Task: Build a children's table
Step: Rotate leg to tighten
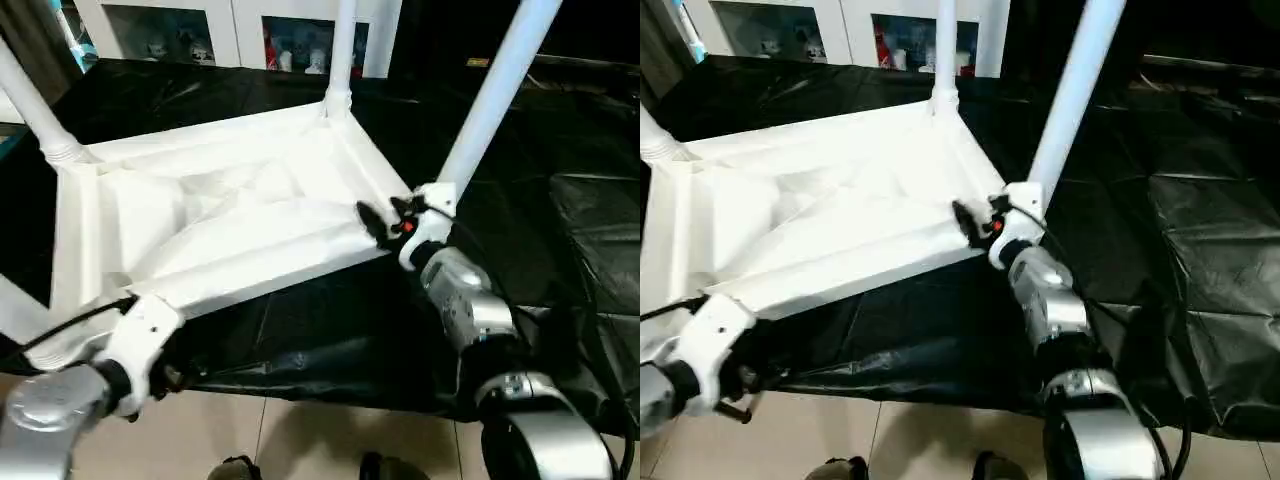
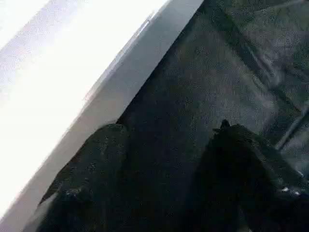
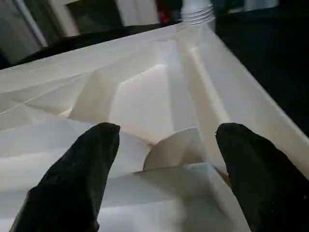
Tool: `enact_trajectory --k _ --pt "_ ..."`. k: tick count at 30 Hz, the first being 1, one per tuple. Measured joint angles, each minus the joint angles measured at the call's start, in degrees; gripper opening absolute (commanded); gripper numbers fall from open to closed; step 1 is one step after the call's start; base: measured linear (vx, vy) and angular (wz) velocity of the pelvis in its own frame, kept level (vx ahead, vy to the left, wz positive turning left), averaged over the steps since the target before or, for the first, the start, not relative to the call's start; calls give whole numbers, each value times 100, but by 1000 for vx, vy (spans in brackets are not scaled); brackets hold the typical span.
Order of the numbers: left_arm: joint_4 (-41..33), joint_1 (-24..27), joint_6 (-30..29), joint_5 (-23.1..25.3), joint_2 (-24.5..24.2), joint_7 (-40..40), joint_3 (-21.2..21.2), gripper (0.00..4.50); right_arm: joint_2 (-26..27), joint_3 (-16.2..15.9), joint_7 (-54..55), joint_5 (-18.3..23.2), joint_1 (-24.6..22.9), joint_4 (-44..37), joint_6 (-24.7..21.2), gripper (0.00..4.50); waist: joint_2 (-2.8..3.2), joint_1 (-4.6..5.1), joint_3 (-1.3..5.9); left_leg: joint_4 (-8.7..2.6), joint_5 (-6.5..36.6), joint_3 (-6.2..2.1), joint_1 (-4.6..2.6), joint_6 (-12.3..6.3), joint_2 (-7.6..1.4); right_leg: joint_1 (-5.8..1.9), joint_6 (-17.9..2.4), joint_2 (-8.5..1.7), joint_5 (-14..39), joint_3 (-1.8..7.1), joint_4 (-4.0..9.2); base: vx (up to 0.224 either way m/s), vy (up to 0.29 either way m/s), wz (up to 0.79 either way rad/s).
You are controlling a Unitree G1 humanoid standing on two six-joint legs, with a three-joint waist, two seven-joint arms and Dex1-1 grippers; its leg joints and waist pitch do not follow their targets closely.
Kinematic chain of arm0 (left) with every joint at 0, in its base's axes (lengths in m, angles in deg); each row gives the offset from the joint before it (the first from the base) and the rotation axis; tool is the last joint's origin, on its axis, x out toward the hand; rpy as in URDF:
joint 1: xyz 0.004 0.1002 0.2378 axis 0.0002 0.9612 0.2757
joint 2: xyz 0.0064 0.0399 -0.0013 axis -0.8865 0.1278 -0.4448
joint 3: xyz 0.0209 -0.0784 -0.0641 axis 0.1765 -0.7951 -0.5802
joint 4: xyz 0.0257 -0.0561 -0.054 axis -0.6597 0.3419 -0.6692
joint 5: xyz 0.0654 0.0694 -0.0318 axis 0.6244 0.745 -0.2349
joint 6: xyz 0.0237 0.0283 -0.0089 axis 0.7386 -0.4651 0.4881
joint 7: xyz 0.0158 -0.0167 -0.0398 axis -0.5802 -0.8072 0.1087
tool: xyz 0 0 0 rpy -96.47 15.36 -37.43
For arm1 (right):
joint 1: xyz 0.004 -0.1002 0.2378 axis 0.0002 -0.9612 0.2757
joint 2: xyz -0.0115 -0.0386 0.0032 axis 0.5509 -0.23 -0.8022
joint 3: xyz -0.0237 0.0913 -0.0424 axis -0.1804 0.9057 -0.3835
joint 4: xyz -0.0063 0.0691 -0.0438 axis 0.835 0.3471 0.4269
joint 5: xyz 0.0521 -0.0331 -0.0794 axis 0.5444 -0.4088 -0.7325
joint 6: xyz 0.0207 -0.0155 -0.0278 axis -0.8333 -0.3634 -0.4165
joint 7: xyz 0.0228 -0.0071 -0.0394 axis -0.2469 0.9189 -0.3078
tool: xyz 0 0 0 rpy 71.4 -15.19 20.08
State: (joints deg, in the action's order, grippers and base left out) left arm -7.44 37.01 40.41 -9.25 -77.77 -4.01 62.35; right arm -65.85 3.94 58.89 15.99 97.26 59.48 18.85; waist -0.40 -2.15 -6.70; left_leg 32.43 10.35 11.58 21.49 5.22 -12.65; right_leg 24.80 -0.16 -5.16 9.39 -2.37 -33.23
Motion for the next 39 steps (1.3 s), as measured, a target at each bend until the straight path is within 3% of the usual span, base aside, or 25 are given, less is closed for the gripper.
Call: enact_trajectory --k 4,10,15,19,28,33,39 --pt "133 -33 269 26 66 -344 98 403 -222 65 176 -101 277 546 259 366 -9 -32 5 27 -17 3 23 -28 -1 13 0 -3 0 -1 -19 0 0 0" --pt "330 -49 753 68 244 -710 92 444 -944 428 455 -116 578 1222 469 366 -10 -145 5 69 -41 16 64 -66 -2 17 0 -11 0 12 -39 0 0 0" --pt "375 -56 983 33 340 -816 56 444 -1447 519 518 -150 758 1624 639 366 -12 -127 4 124 -24 12 70 -44 -3 22 1 -13 1 15 -90 0 0 0" --pt "424 94 1343 -174 330 -898 -268 444 -1944 641 465 -214 912 1951 765 366 -12 -114 4 125 -23 11 69 -41 1 20 3 -8 -2 14 -98 0 0 0" --pt "681 -319 1875 -685 696 -1180 -836 444 -1885 624 -586 -197 877 1825 852 366 -11 30 5 145 -34 -3 68 -59 -15 29 4 6 -3 8 -132 0 0 0" --pt "1013 -886 2224 -1348 1143 -1270 -1004 444 -1536 592 -551 -78 89 819 983 366 -17 -19 12 159 -42 -2 69 -71 -16 23 3 3 -3 9 -137 0 0 0" --pt "1733 -1410 2502 -1453 1249 -1333 -996 444 -938 703 3 57 -1042 -317 1043 366 -18 20 12 172 -35 0 68 -60 -12 31 5 -2 -3 18 -158 0 0 0"
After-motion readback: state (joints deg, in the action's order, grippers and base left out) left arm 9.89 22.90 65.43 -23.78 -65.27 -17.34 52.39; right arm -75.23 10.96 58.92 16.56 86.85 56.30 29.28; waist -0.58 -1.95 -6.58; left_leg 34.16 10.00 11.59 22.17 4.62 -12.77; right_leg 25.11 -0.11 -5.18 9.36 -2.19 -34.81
